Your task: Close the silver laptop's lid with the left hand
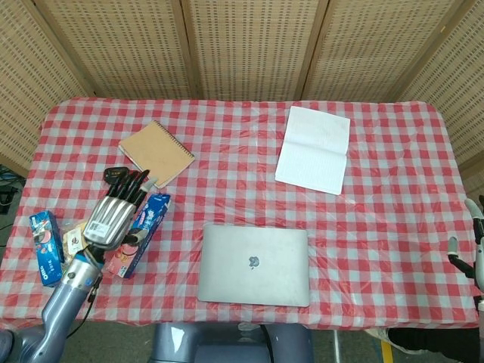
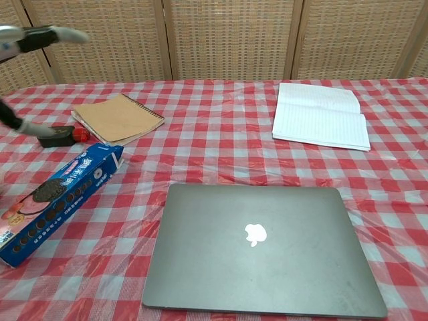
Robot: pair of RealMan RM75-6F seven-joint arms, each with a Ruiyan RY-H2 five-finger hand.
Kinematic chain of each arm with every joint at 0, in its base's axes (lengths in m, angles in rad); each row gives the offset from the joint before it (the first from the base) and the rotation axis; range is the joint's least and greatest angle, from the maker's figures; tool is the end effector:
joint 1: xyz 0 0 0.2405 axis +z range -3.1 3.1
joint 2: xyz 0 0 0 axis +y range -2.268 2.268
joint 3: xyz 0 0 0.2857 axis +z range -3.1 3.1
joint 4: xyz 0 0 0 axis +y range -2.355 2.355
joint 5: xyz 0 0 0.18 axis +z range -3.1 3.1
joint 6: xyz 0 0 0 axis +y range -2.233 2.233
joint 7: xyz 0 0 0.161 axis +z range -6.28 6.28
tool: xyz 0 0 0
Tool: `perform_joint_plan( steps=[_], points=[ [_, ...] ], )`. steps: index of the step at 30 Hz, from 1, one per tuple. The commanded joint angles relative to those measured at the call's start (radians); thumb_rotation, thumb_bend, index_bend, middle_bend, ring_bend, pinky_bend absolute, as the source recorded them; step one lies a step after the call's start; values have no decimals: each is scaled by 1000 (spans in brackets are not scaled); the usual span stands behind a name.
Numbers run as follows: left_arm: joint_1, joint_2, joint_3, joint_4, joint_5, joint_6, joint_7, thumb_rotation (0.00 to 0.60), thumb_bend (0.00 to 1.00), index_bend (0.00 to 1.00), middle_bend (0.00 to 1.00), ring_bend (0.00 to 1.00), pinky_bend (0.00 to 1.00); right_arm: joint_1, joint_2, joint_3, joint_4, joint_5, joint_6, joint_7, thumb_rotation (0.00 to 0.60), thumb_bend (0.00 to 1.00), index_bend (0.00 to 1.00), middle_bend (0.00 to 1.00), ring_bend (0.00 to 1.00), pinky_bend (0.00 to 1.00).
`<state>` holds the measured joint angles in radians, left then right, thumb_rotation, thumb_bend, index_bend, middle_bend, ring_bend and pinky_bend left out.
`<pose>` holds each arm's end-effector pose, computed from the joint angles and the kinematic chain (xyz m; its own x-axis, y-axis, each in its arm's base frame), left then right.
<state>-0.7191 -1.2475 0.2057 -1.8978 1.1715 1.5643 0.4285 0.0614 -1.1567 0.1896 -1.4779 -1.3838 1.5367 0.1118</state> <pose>-0.1868 0.3045 0.1251 0.5107 0.0372 0.8590 0.8257 -0.2997 -0.4779 -0.3521 -0.2116 0.2381 0.3631 0.1987 0.9103 -0.9307 0.1244 0.3441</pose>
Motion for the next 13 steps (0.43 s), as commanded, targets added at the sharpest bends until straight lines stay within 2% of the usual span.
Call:
perform_joint_plan(
  steps=[1, 5, 7, 13],
  points=[
    [120, 20, 80, 42, 57, 94, 15, 600, 133, 0, 0, 0, 0, 2, -3, -5, -2, -17, 11, -19, 600, 678, 0, 0, 0, 0],
    [196, 31, 114, 68, 70, 138, -5, 600, 133, 0, 0, 0, 0, 5, -11, -14, 3, -36, 17, -39, 600, 670, 0, 0, 0, 0],
    [257, 43, 128, 94, 84, 166, -62, 600, 133, 0, 0, 0, 0, 12, -22, -28, 11, -54, 8, -54, 600, 666, 0, 0, 0, 0],
    [348, 54, 130, 164, 114, 195, -137, 600, 133, 0, 0, 0, 0, 18, -35, -59, 7, -90, -5, -93, 600, 654, 0, 0, 0, 0]
  ],
)
